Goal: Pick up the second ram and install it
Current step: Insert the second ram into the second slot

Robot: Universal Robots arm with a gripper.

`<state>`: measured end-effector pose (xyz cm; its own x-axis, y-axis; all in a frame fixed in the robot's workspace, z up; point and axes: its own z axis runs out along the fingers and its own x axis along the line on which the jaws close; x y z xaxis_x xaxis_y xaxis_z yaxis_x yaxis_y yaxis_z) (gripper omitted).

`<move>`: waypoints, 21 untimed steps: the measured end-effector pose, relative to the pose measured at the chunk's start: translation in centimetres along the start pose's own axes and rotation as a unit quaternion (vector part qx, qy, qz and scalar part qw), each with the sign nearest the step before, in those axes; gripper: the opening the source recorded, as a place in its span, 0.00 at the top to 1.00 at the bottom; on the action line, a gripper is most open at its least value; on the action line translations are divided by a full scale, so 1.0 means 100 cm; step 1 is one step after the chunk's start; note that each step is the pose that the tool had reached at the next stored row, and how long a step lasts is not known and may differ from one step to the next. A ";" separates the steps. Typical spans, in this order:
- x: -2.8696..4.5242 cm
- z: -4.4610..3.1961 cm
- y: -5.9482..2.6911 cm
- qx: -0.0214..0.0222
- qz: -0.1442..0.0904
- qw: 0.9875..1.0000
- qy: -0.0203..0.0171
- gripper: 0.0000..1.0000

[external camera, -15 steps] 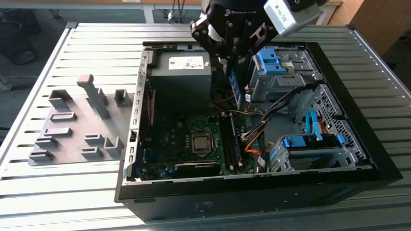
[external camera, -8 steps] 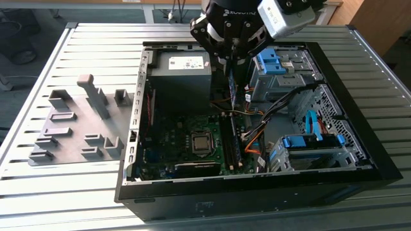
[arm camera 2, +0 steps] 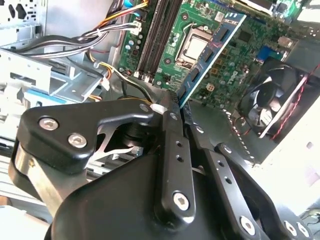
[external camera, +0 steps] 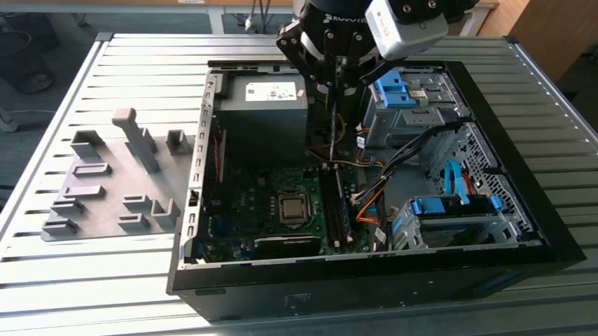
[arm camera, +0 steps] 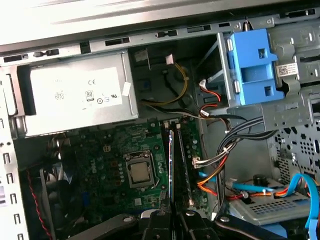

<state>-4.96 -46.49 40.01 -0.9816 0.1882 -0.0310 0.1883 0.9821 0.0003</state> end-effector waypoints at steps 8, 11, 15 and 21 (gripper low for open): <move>-0.0017 0.0027 0.0004 -0.002 -0.058 0.998 0.000 0.86; -0.0016 0.0055 0.0004 -0.002 -0.069 0.998 0.000 0.86; -0.0014 0.0104 0.0003 -0.002 -0.070 0.998 0.001 0.86; -0.0013 0.0122 0.0004 -0.002 -0.070 0.998 0.001 0.86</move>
<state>-4.78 -46.49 38.80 -0.9984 0.0485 -0.0298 0.0485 0.9988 0.0003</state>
